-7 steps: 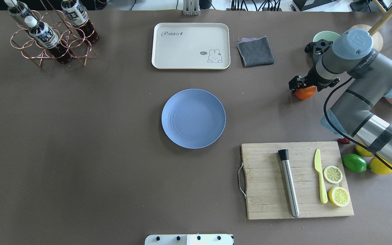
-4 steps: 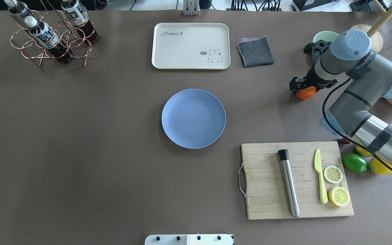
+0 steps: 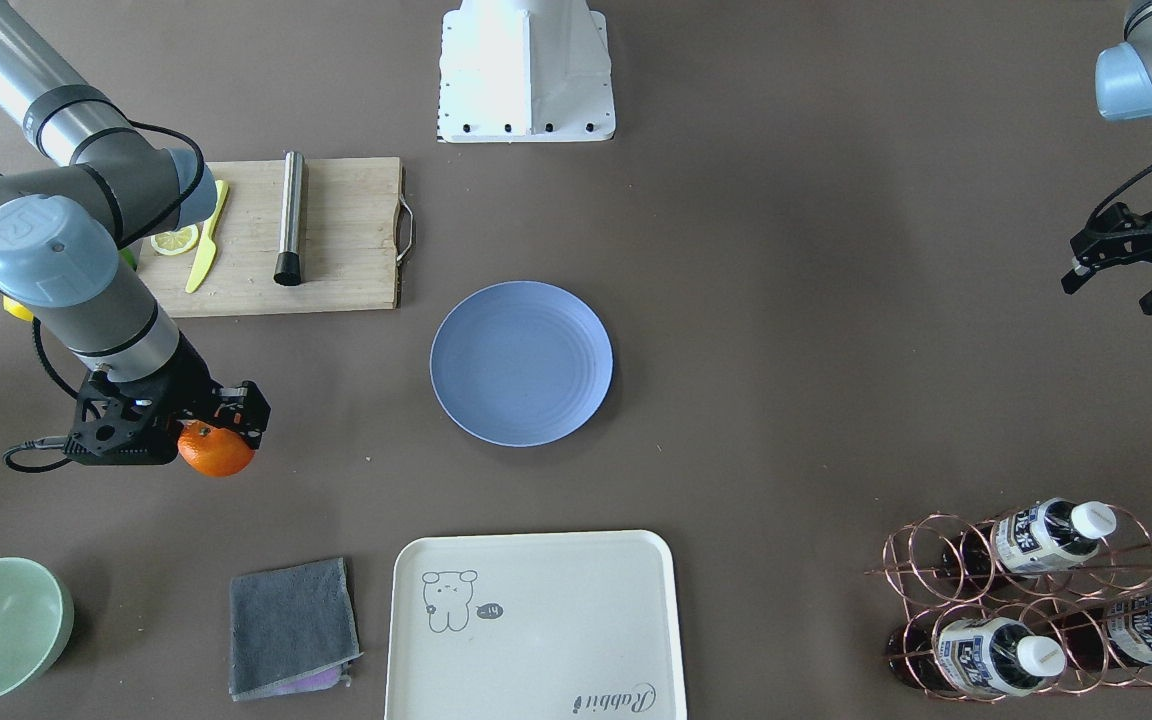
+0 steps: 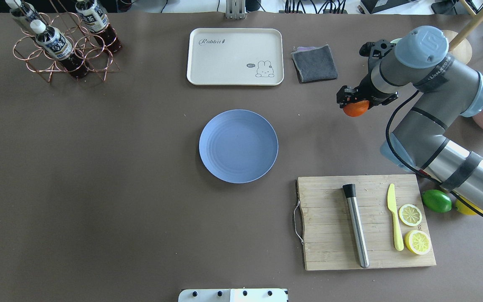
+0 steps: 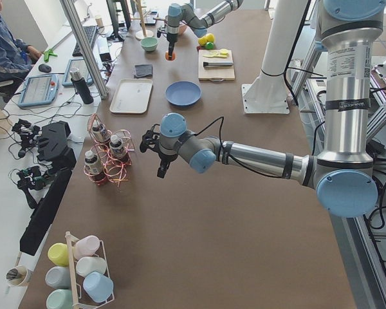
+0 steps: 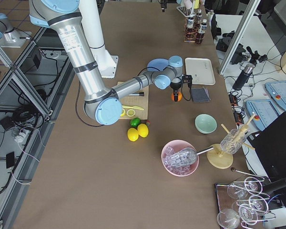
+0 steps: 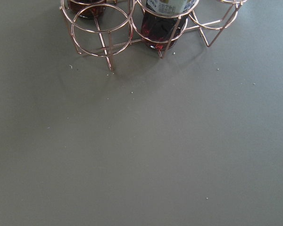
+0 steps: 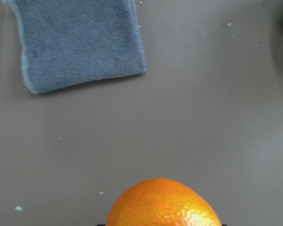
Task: Pick orange to plate
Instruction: 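Lift the orange with the right gripper and carry it toward the blue plate, then lower the orange onto the blue plate and open the right gripper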
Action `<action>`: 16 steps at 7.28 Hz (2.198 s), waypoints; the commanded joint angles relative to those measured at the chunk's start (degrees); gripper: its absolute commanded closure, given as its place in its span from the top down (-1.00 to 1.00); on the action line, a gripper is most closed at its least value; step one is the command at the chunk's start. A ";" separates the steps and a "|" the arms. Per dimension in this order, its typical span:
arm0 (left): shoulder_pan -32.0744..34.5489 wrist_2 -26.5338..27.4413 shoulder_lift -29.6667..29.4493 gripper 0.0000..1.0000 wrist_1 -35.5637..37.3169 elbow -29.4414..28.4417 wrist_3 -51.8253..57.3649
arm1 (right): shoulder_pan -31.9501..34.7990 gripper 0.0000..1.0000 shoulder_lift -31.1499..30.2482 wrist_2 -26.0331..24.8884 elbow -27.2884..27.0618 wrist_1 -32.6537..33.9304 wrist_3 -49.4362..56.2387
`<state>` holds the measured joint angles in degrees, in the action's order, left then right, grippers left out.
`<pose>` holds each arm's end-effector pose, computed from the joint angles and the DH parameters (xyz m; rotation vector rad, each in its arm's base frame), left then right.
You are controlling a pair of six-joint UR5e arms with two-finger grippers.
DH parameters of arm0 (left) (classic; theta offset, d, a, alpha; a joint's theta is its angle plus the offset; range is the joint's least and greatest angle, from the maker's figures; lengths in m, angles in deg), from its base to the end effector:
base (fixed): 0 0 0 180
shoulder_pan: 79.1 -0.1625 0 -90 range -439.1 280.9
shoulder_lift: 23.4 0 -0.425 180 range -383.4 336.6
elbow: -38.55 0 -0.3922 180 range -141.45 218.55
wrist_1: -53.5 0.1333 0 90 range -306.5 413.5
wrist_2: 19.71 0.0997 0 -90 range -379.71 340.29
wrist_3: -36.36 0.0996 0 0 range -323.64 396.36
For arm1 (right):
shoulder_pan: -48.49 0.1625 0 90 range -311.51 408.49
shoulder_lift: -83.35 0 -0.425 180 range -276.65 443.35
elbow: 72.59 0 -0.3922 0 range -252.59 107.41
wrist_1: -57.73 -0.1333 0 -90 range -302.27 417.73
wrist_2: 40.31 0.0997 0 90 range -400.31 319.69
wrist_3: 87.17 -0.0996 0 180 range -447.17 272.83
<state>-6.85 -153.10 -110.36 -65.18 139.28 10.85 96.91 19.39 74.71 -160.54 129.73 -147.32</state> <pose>0.0874 -0.4858 0.5336 0.2911 0.9004 0.1150 -0.3827 -0.5687 0.3853 0.1317 -0.8221 0.1452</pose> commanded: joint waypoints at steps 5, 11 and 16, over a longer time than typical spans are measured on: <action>3.86 -2.66 5.40 0.96 8.37 -0.80 6.70 | -17.45 -1.00 16.57 -12.68 0.05 10.34 -21.94; 3.78 -2.57 6.99 0.96 8.38 -0.71 6.62 | -22.14 -1.00 22.29 -17.63 9.82 11.41 -24.23; 3.78 -2.75 7.51 0.96 8.38 -1.41 6.62 | -19.77 1.00 22.64 -16.14 6.40 11.67 -20.80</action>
<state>-3.08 -155.83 -102.93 -56.79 137.83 17.46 76.33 42.01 57.85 -153.12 141.16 -168.47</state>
